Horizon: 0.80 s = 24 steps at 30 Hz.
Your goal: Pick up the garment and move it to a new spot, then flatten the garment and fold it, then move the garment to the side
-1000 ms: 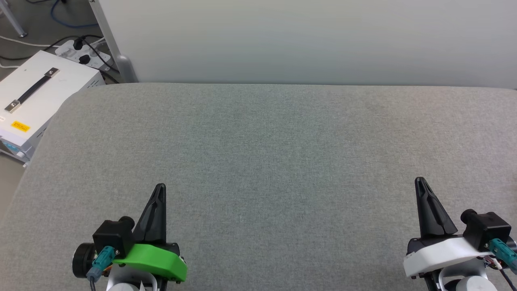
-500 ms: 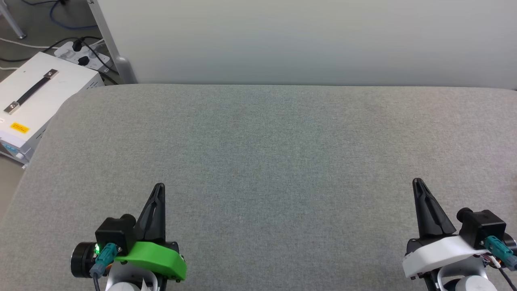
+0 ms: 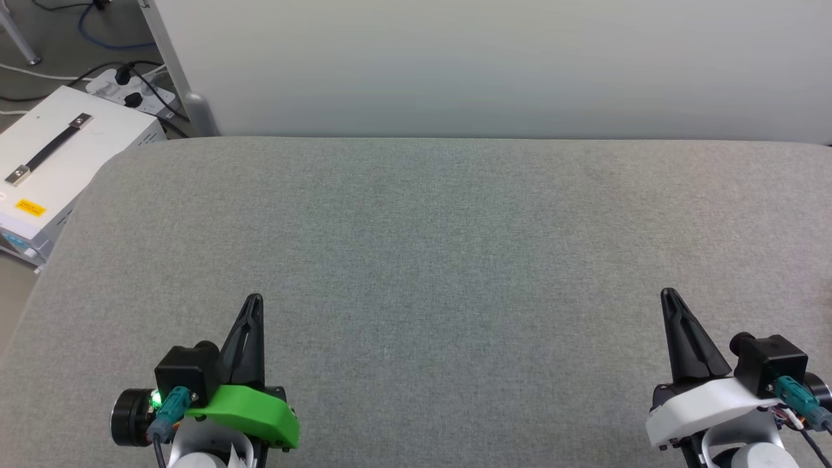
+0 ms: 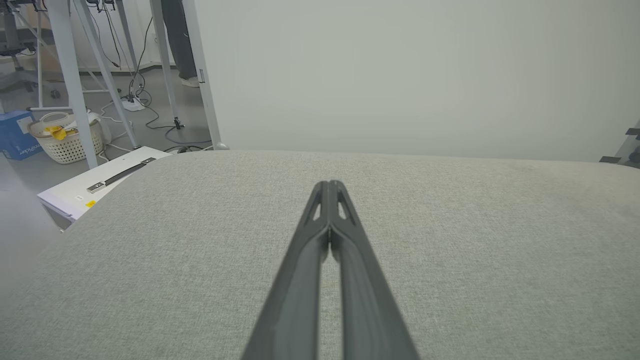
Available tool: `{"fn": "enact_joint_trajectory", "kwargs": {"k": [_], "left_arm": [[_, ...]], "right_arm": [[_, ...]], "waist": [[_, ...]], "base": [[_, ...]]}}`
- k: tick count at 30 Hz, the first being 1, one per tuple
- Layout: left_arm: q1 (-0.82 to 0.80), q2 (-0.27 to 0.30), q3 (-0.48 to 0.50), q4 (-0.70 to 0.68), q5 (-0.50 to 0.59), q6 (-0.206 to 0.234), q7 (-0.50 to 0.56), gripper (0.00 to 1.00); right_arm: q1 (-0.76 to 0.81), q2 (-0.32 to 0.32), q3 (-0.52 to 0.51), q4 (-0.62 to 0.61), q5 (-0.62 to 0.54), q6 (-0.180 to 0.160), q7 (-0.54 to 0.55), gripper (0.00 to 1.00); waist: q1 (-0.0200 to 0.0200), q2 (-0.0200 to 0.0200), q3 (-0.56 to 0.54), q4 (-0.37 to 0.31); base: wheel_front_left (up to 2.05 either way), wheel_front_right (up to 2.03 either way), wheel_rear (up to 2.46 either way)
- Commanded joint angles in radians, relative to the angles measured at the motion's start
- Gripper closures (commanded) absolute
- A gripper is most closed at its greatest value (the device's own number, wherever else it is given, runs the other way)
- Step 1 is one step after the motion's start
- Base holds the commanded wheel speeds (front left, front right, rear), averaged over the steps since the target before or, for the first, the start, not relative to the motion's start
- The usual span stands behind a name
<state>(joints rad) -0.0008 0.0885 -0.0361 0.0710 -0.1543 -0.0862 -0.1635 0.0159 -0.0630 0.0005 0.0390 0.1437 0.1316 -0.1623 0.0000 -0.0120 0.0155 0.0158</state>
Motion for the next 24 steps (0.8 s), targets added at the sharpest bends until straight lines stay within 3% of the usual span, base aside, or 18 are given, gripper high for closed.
{"fn": "enact_joint_trajectory", "kwargs": {"k": [1, 24], "left_arm": [[0.000, -0.007, 0.004, -0.005, 0.014, 0.007, 0.007, 1.00], [0.000, -0.016, 0.013, -0.025, 0.055, 0.031, 0.053, 1.00]], "right_arm": [[-0.006, 0.003, 0.000, -0.007, -0.012, 0.000, 0.008, 1.00], [-0.009, 0.006, 0.000, -0.016, -0.051, -0.001, 0.053, 1.00]], "waist": [[0.0000, 0.0046, 0.000, 0.000], [0.0000, 0.0068, -0.005, -0.005]], "base": [[0.00, 0.00, 0.00], [0.00, 0.00, 0.00]]}}
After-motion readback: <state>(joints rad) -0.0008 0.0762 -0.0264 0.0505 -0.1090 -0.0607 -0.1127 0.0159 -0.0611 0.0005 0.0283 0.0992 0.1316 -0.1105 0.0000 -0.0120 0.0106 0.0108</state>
